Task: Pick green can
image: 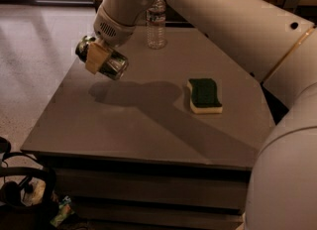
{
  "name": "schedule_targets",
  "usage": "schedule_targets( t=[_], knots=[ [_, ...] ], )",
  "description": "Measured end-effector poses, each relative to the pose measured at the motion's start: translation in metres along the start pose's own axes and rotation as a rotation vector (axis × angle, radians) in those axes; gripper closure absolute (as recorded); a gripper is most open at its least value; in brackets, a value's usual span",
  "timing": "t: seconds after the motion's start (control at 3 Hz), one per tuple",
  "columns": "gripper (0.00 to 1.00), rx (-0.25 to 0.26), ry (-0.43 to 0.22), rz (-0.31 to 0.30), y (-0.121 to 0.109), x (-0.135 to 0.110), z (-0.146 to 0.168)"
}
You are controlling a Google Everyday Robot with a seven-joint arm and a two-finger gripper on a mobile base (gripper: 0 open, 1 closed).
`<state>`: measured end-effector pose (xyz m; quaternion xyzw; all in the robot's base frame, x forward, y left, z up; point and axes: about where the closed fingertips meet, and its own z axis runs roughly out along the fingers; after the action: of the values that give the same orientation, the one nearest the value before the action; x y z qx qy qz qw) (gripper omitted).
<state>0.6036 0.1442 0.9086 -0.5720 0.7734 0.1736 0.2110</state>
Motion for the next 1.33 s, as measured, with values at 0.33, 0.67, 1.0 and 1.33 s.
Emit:
schedule_targets(
  t=[0.33, 0.67, 1.0, 1.33],
  knots=[
    [1.0, -0.001, -0.075, -0.038, -0.003, -0.006, -0.009],
    [1.0, -0.026, -0.173, -0.079, -0.008, -0.011, -0.011],
    [1.0, -0.052, -0.232, -0.133, -0.012, -0.016, -0.007],
    [1.0, -0.074, -0.282, -0.186, -0.015, -0.019, -0.001]
  ],
)
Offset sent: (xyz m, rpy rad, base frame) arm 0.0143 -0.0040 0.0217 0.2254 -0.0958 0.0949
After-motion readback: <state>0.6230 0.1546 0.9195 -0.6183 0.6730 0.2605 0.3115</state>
